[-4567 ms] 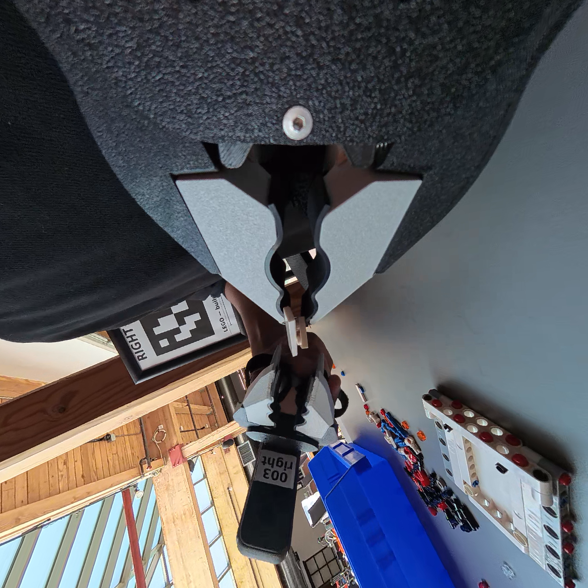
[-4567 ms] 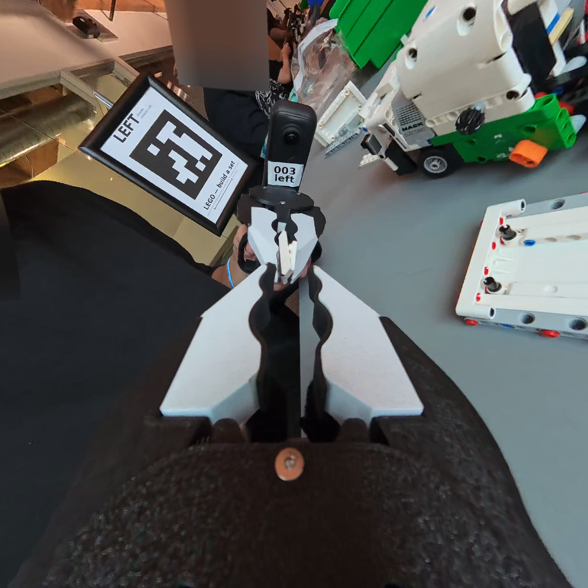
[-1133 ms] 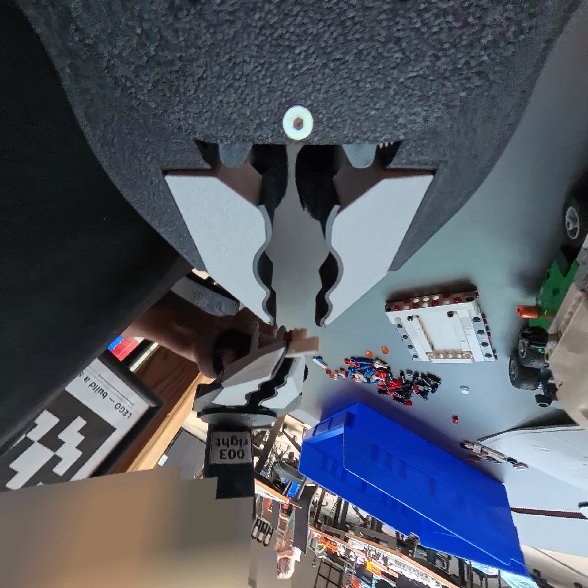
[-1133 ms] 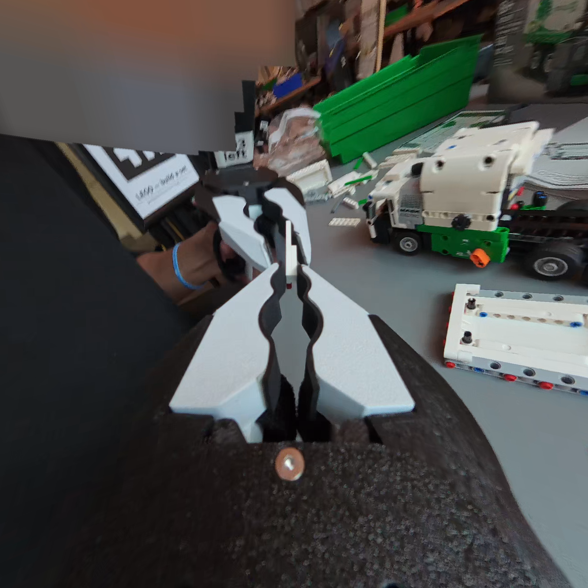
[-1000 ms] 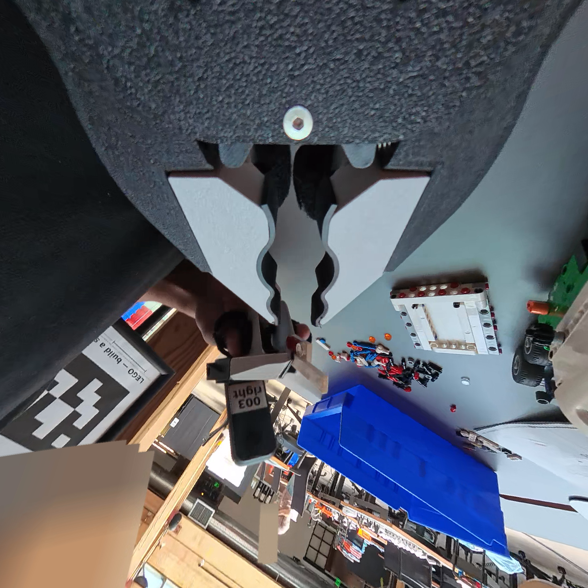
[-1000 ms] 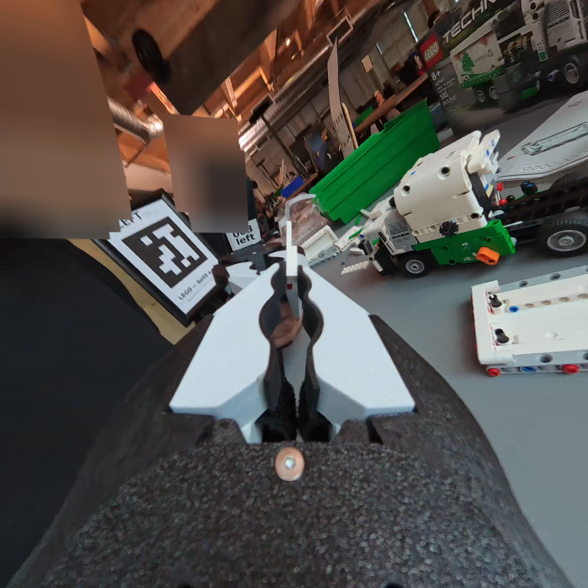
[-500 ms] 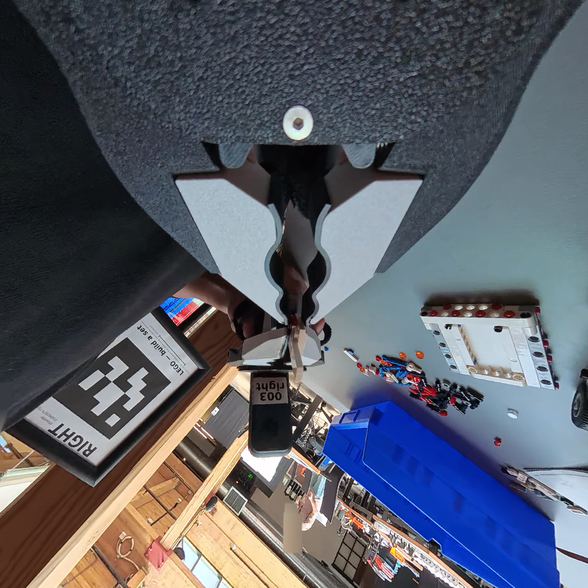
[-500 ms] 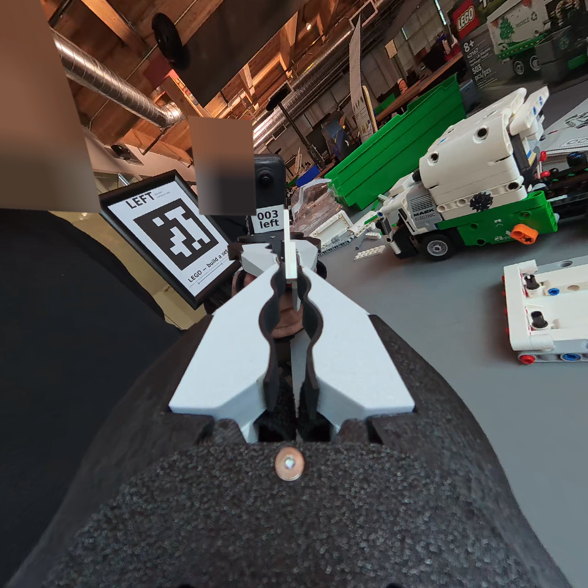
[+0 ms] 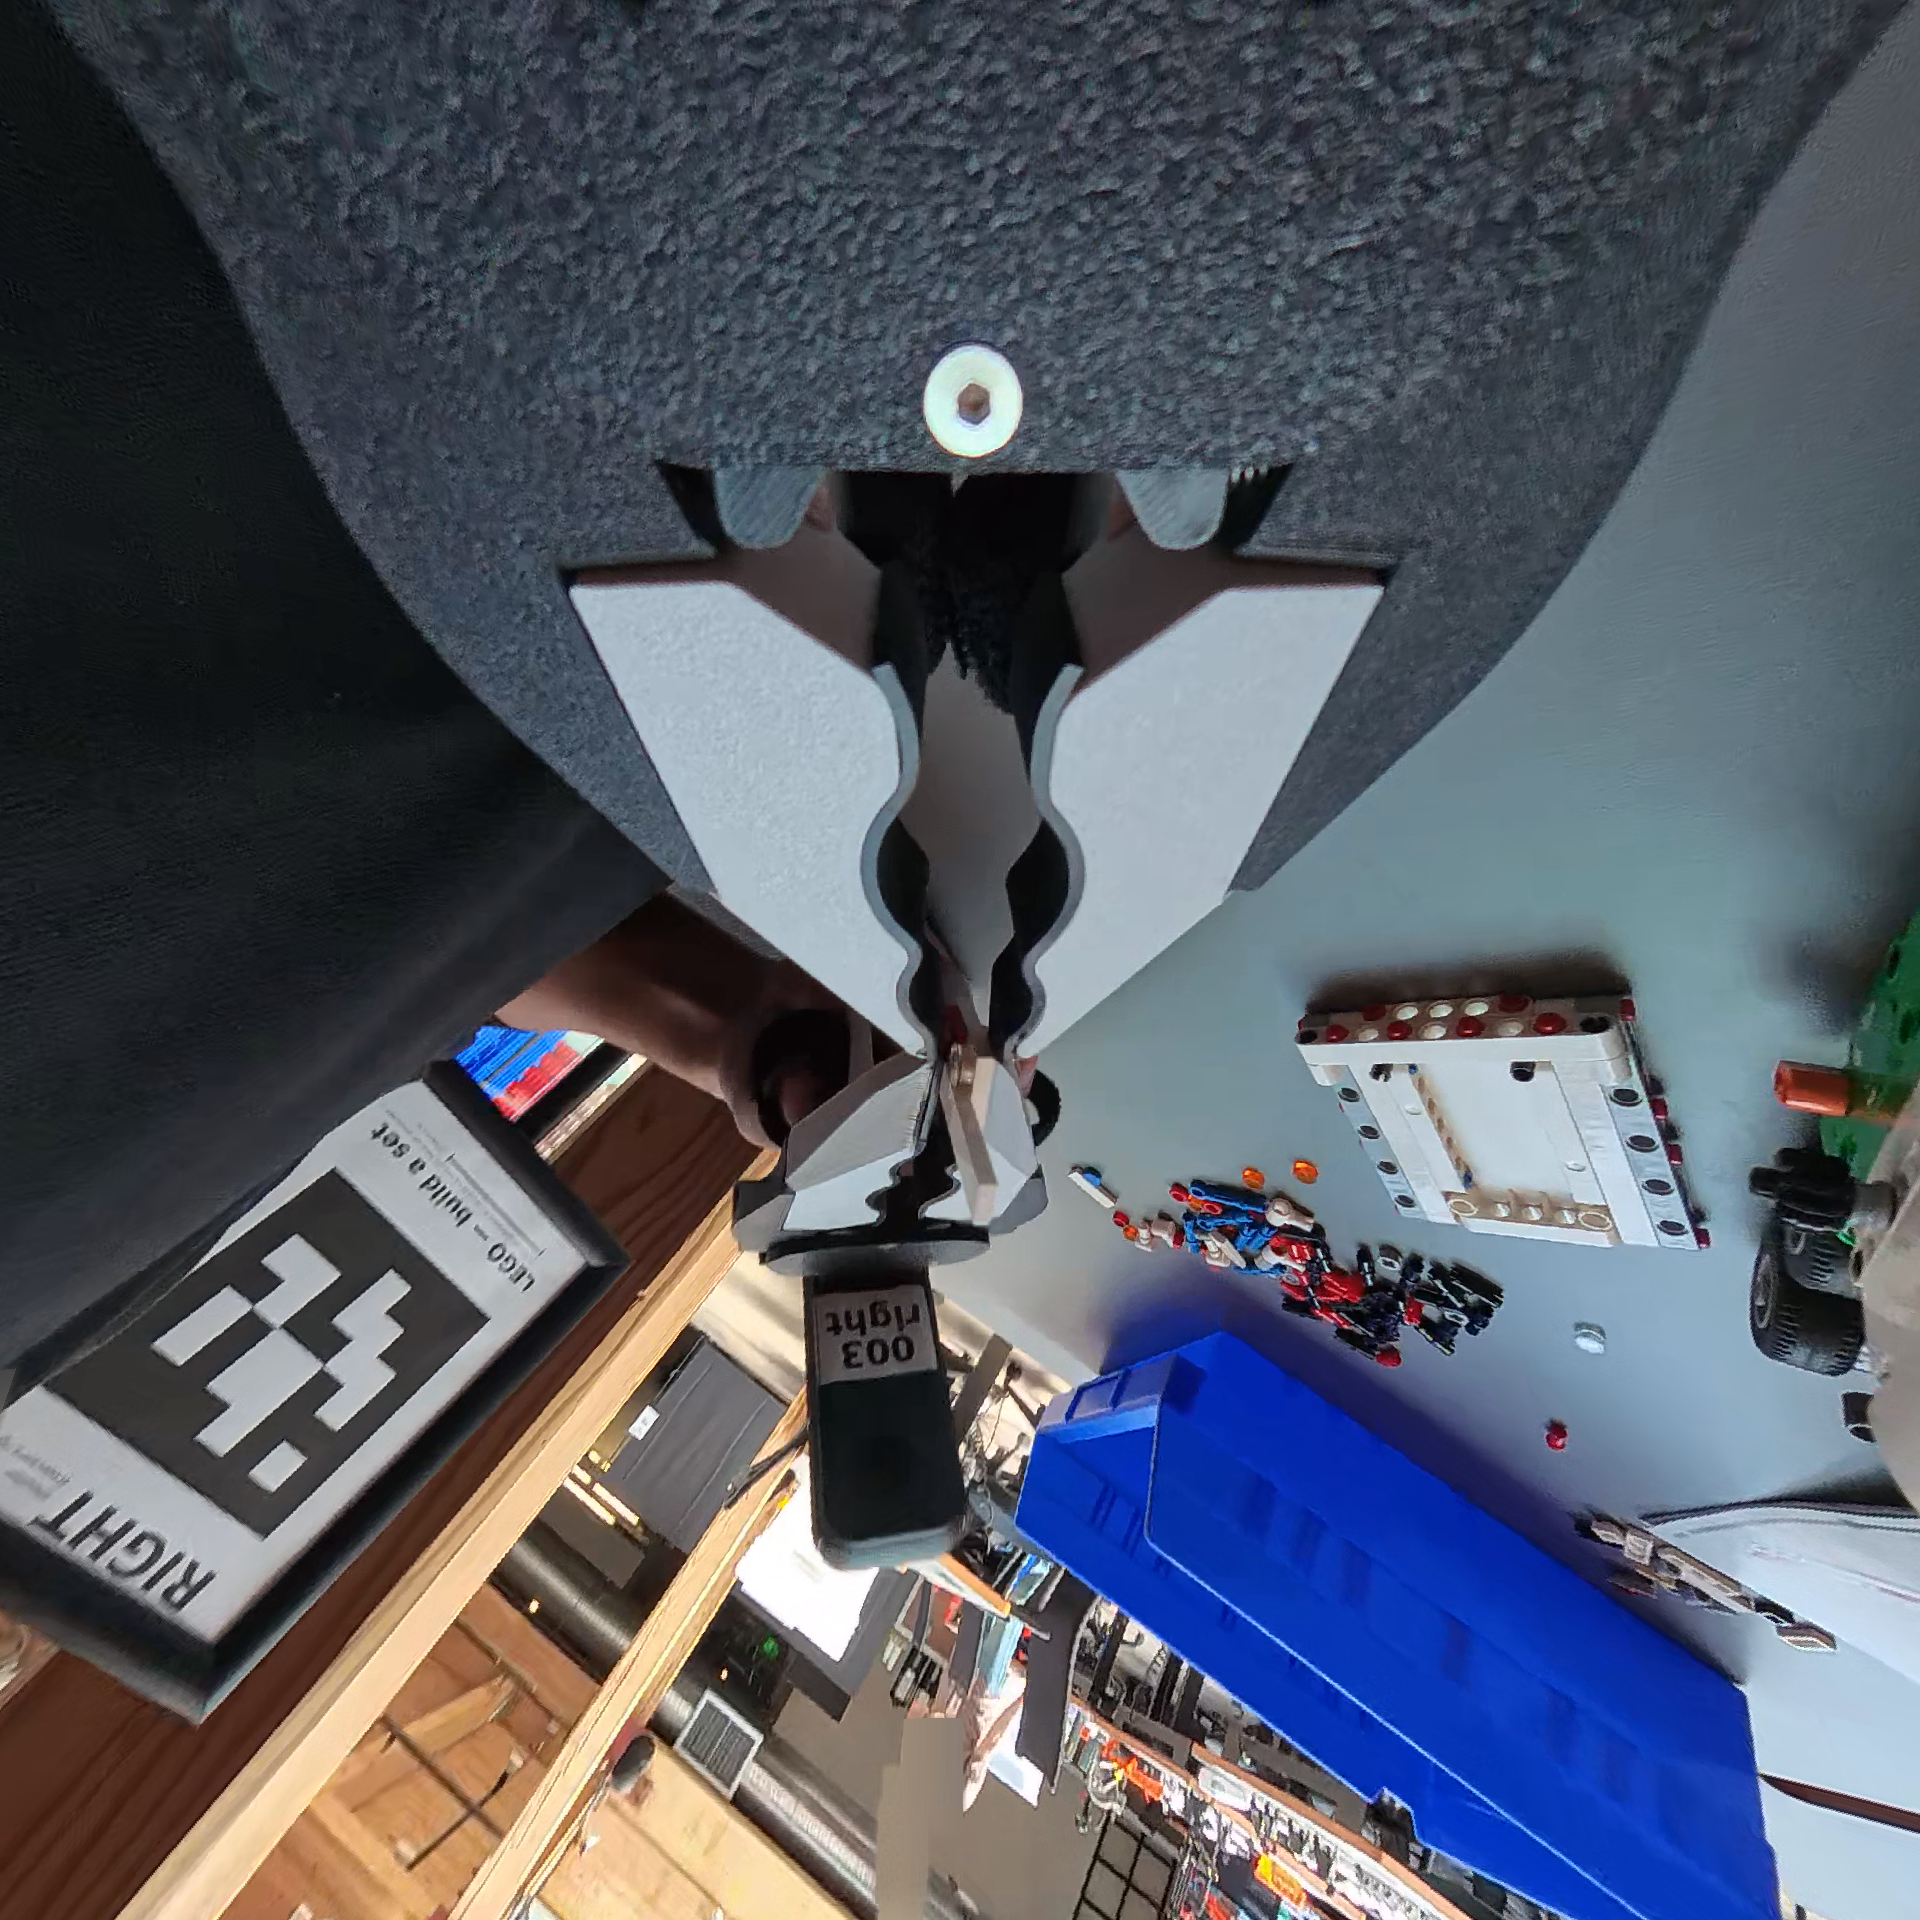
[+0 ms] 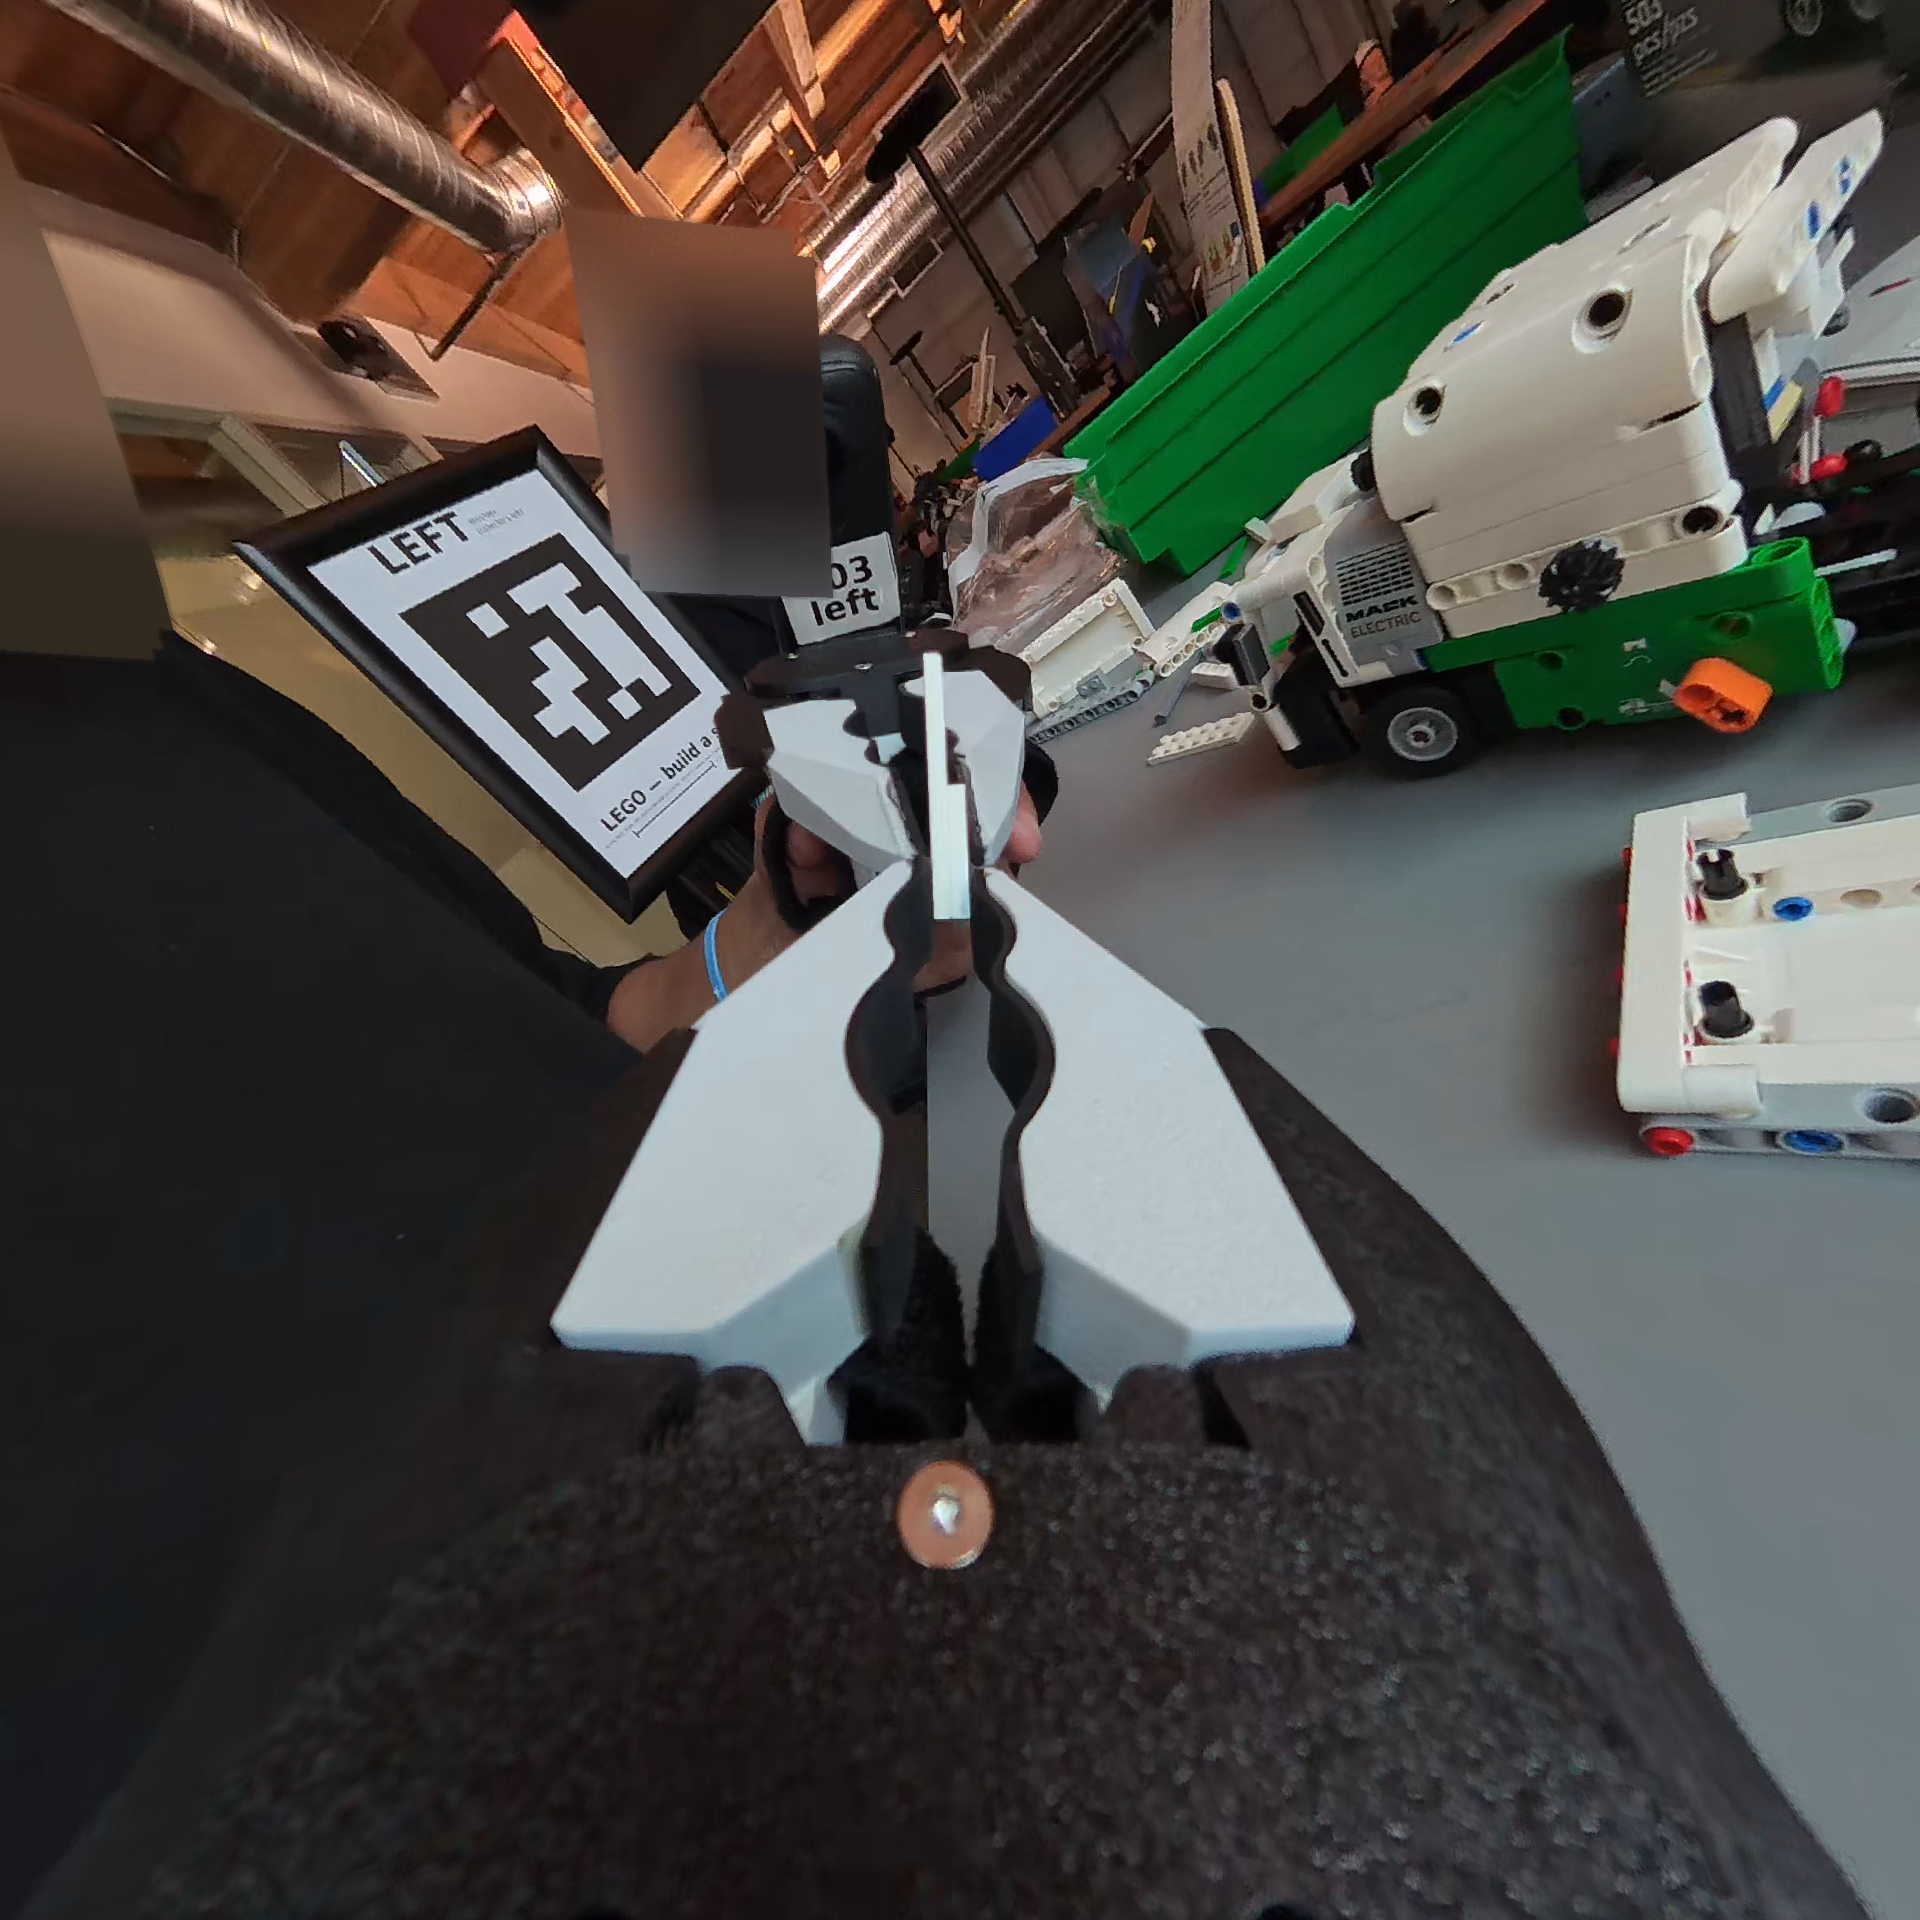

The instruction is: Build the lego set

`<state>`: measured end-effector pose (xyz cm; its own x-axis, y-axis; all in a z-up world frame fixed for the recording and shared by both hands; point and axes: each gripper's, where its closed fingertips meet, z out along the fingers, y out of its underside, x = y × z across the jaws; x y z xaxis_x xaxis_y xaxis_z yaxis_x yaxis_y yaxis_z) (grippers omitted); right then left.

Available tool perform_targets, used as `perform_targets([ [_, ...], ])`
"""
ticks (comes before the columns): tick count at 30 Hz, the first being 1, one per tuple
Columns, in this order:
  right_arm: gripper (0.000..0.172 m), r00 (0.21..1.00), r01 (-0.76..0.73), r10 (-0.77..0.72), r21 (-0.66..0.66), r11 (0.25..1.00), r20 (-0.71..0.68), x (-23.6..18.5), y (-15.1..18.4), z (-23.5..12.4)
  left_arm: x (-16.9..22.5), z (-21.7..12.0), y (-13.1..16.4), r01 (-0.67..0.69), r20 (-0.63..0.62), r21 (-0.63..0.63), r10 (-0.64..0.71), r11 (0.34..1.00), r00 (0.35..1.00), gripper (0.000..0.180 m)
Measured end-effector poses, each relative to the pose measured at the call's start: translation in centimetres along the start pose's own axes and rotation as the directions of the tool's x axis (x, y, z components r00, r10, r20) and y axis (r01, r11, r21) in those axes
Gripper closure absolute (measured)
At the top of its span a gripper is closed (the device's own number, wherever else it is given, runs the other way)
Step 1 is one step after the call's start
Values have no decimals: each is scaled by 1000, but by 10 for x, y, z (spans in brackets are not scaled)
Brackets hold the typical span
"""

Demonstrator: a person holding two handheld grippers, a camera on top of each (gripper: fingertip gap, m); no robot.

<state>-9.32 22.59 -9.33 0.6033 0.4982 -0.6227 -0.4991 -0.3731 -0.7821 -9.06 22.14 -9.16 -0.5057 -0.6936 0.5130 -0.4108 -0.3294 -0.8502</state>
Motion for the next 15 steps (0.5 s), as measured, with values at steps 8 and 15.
perform_targets([
  [8, 166, 999, -20, 20, 8, 1000, 31, -1, -1, 4, 1, -4, -6, 92, -74, 57, -88, 994, 993, 176],
  [15, 157, 996, 91, -89, -122, 988, 21, -1, 8, -3, -1, -10, 11, -57, -28, -123, 54, 991, 998, 176],
])
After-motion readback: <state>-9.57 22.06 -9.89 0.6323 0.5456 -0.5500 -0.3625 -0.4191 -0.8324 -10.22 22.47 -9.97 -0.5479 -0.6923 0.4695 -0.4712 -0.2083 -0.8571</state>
